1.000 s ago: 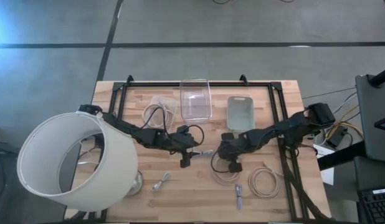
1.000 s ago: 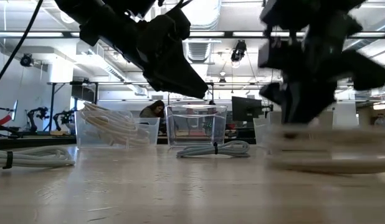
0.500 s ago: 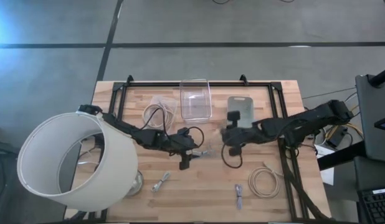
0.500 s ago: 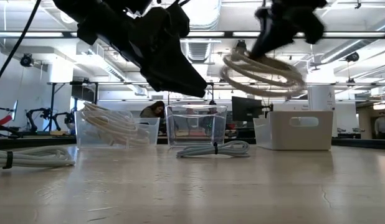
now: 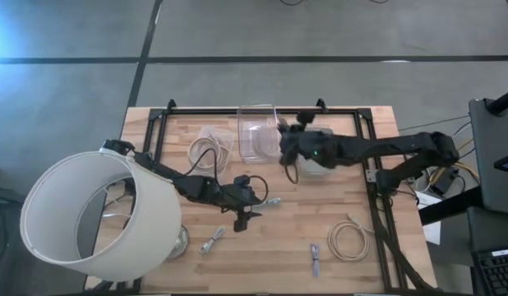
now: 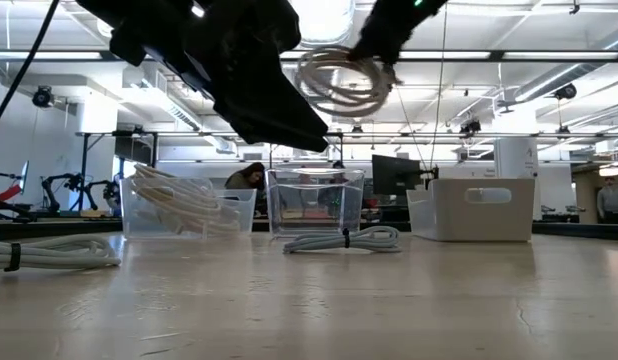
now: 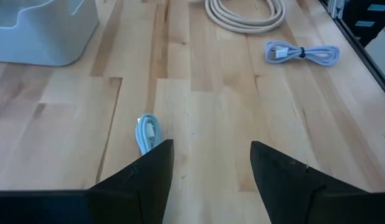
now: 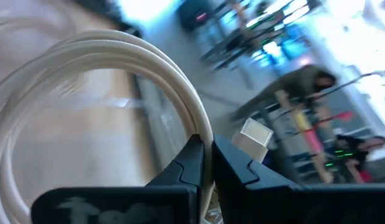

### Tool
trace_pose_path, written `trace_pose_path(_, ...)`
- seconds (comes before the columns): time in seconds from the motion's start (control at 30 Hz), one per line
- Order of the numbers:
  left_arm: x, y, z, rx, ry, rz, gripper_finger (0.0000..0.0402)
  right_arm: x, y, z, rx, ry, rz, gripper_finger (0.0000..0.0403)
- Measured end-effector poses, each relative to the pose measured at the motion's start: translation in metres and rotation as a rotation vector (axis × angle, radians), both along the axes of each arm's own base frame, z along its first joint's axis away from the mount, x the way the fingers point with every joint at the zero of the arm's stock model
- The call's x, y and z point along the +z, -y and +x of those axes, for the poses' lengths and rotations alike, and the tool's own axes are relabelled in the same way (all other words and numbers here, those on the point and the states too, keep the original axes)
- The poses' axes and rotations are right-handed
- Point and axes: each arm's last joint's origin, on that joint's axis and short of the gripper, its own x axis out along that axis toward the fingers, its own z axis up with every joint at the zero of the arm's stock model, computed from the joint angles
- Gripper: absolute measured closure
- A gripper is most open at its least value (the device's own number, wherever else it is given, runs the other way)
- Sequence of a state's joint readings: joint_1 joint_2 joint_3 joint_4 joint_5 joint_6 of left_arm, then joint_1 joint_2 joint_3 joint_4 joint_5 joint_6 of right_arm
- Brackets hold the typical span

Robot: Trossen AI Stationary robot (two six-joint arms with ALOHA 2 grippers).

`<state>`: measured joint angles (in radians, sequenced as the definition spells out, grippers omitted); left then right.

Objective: Pick & Place USB Port
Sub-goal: Put the brown USB cable into the transparent bin

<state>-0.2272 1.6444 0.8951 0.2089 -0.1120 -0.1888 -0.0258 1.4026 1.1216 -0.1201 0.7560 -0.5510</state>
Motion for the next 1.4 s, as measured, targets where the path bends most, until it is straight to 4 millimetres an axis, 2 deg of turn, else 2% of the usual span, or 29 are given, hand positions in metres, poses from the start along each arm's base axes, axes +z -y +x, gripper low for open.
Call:
trace_pose_path(0.1,0.000,0.000,0.000,0.001,-0.001,-0.003,0.0186,-0.010,0.024,0.012,0.002,0.055,-0.028,0.0383)
trace_pose_path(0.3,0.000,0.004,-0.001,-0.009,-0.001,-0.005,0.0186,-0.044,0.073,0.033,0.016,0.153,0.058,0.0383)
trace_pose_path(0.47,0.000,0.008,-0.002,-0.020,-0.001,-0.005,0.0186,-0.078,0.099,0.050,-0.043,0.107,0.067,0.0383)
trace_pose_path(0.67,0.000,0.009,-0.002,-0.023,-0.001,-0.005,0.0186,-0.104,0.114,0.067,-0.132,0.012,0.030,0.0383)
trace_pose_path(1.0,0.000,0.009,-0.002,-0.016,-0.005,-0.016,0.0186,-0.130,0.128,0.086,-0.188,-0.128,0.066,0.0383)
trace_pose_path(1.27,0.000,0.009,-0.002,-0.014,-0.007,-0.018,0.0186,-0.139,0.136,0.100,-0.204,-0.235,0.103,0.0350)
trace_pose_path(1.4,-0.001,0.009,-0.002,-0.012,-0.009,-0.021,0.0186,-0.135,0.136,0.101,-0.203,-0.241,0.104,0.0326)
